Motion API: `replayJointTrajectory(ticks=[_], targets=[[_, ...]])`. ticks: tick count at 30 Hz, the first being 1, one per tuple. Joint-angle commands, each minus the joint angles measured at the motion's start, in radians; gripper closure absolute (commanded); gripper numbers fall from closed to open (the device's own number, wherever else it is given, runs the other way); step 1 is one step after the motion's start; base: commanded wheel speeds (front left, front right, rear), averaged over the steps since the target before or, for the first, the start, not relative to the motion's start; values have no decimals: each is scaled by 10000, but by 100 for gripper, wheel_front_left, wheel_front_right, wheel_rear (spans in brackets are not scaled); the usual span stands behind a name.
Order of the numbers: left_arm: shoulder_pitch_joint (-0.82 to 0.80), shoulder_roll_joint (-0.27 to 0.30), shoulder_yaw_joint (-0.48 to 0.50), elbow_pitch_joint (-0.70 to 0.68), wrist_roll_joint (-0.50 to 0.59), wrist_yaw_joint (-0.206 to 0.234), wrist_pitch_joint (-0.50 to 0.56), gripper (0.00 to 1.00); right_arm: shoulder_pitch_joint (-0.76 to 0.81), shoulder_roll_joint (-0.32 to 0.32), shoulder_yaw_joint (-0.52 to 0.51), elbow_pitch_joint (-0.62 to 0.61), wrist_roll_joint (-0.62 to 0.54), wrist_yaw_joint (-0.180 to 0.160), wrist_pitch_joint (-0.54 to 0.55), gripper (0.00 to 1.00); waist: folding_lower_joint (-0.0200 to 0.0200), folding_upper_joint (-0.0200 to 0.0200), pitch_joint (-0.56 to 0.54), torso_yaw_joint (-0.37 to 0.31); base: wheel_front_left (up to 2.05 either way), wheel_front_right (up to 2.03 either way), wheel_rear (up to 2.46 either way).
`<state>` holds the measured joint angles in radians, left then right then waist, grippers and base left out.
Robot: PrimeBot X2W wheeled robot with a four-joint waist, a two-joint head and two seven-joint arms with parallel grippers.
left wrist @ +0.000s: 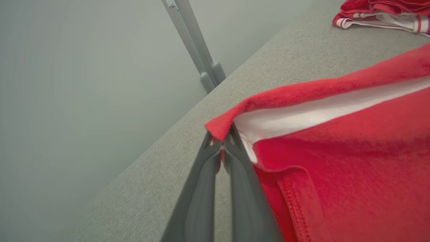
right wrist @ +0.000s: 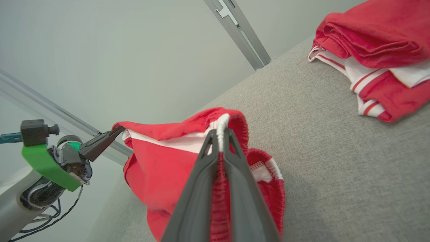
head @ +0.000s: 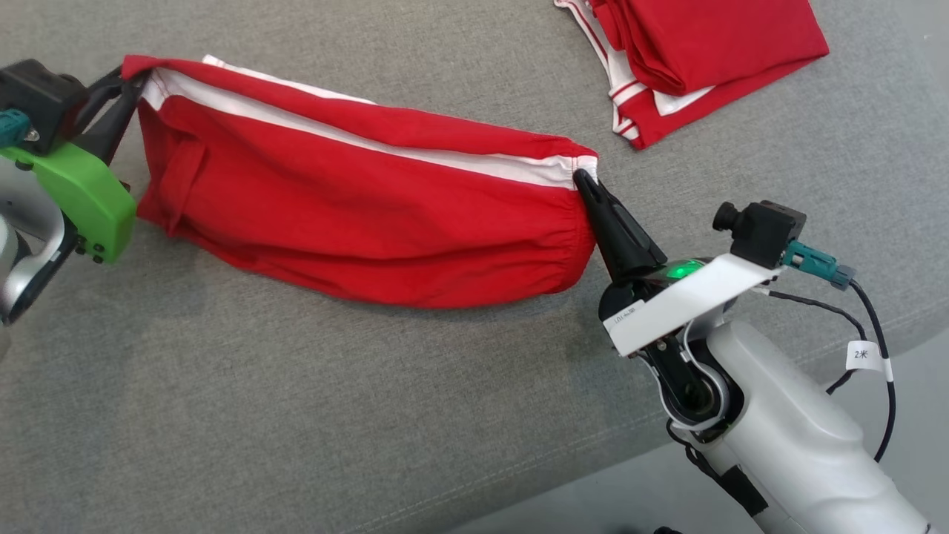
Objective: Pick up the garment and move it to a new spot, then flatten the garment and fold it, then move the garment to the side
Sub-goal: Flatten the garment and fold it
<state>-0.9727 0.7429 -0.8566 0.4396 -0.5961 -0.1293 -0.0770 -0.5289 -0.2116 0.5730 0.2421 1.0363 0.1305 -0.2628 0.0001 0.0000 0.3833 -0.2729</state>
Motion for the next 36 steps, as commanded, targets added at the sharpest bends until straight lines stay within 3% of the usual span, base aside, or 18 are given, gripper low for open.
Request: replayJointTrajectory(ticks=[1,10,17,18,19,20,21,29,33,36], targets=[[-470,161,-351,290,-165,-11,32,100,-240,129,14,85,-101,3,-43,100,-1,0,574,-585,0,0,0],[-1817,30,-2253,1782,-920,-10,28,100,-780,702,53,609,-354,1,-42,100,-1,0,1006,-858,0,0,0],[-2390,-226,-3253,2723,-1413,-10,-583,100,-1036,831,46,1021,-651,1,-42,100,-1,0,1092,-737,0,0,0],[-2409,-288,-3368,2835,-1467,-10,-685,87,-1043,836,23,1073,-698,1,-42,100,-1,0,1081,-693,0,0,0],[-2445,-345,-3449,2960,-1516,-10,-819,58,-1052,822,-19,1115,-790,3,-42,81,-1,0,1062,-645,0,0,0],[-2480,-403,-3504,3095,-1582,-10,-964,0,-1050,794,-41,1173,-889,1,-42,41,-1,0,1032,-594,0,0,0],[-2470,-476,-3564,3199,-1653,-11,-1088,0,-1036,778,-56,1220,-985,1,-42,0,-1,0,986,-544,0,0,0],[-1932,-768,-3636,3757,-2156,-10,-1740,0,-550,482,-390,1228,-1867,1,-42,0,-1,0,375,-238,0,0,0],[-1524,-877,-3122,3703,-2370,10,-1878,0,-20,329,-938,894,-2539,1,-42,0,-1,0,-8,-51,0,0,0],[-1026,-855,-2196,3090,-2185,318,-1891,0,420,331,-1364,527,-2997,1,-42,0,-1,0,-247,84,0,0,0]])
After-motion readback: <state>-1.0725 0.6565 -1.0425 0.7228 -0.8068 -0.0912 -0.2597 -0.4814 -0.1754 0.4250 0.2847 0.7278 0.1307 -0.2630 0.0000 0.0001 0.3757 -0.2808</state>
